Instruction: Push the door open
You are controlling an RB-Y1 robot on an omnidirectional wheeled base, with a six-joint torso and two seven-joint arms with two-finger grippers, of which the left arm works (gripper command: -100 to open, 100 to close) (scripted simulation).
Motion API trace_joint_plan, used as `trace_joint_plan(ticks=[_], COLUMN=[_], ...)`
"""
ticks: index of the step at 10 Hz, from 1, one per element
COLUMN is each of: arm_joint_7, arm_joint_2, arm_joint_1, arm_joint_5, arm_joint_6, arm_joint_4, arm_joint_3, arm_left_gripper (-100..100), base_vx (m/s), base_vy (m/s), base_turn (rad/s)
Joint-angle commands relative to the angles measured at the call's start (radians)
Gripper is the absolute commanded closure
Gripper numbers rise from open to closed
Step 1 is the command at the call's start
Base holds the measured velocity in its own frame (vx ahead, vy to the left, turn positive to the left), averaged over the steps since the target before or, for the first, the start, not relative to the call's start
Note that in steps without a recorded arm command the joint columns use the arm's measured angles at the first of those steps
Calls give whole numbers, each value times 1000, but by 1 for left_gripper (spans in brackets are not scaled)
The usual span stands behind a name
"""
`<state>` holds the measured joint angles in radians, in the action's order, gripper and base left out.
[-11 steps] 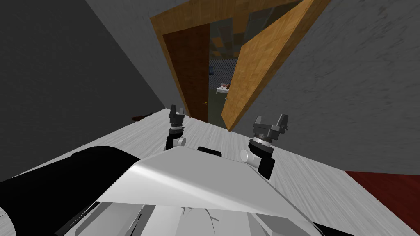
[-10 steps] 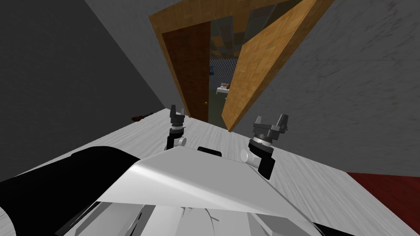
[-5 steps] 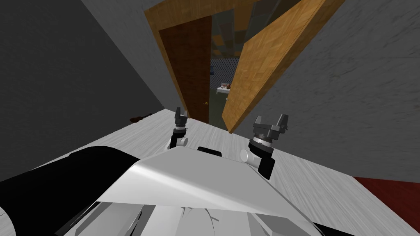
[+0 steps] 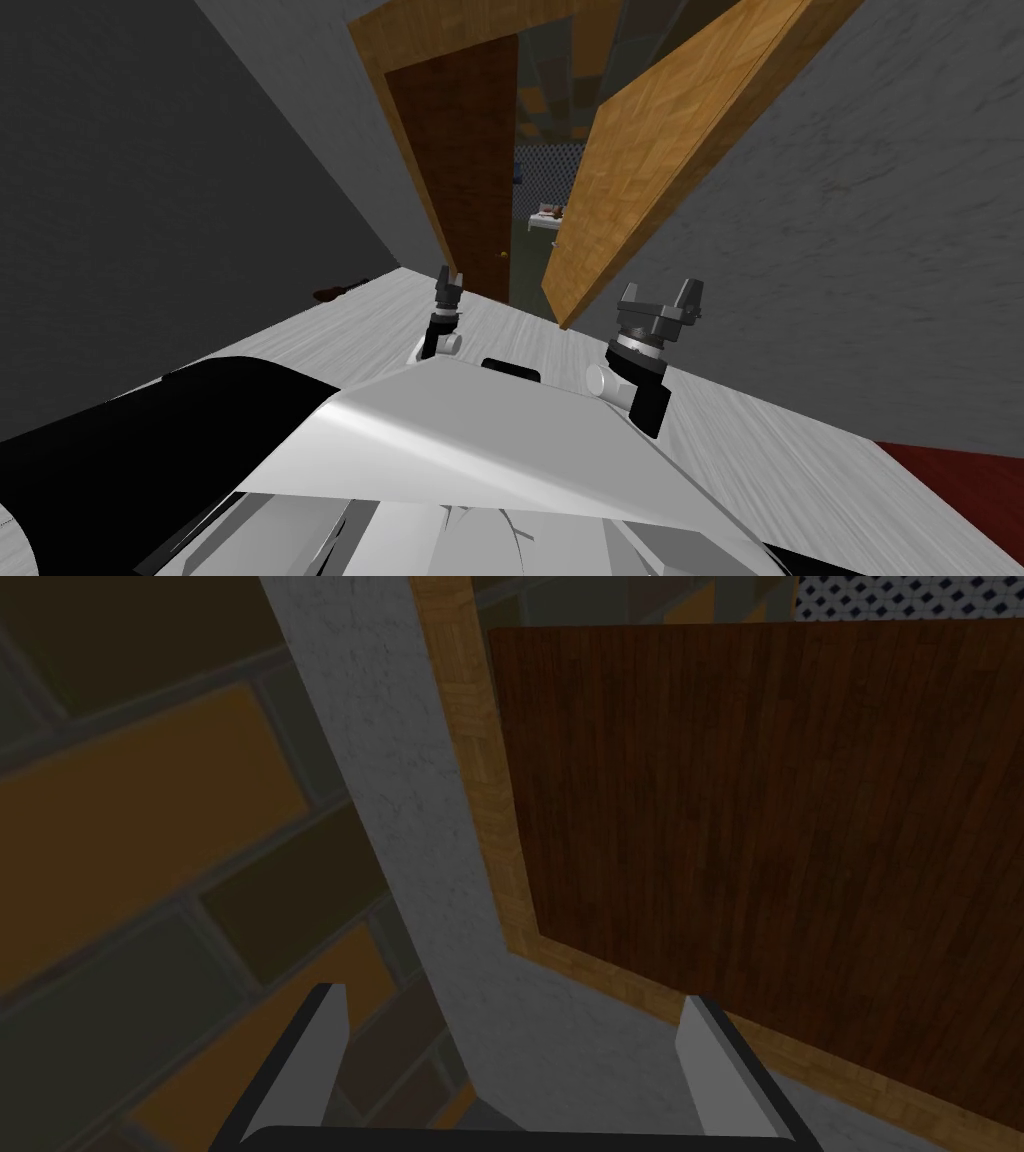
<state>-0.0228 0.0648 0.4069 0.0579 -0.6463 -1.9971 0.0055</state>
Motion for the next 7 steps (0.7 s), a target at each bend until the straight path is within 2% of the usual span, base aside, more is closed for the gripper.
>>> trace_joint_plan(ticks=[1, 7], arm_joint_7=[3, 25], arm_joint_2=[2, 15], arm_joint_1=[-8, -74], arm_joint_5=[-4, -14], arm_joint_6=[-6, -25], arm_joint_4=[32, 190], arm_joint_3=[-8, -26], arm_left_gripper=[-100, -100], base_vx=[95, 96], base_vy=[34, 33], base_turn=[3, 4])
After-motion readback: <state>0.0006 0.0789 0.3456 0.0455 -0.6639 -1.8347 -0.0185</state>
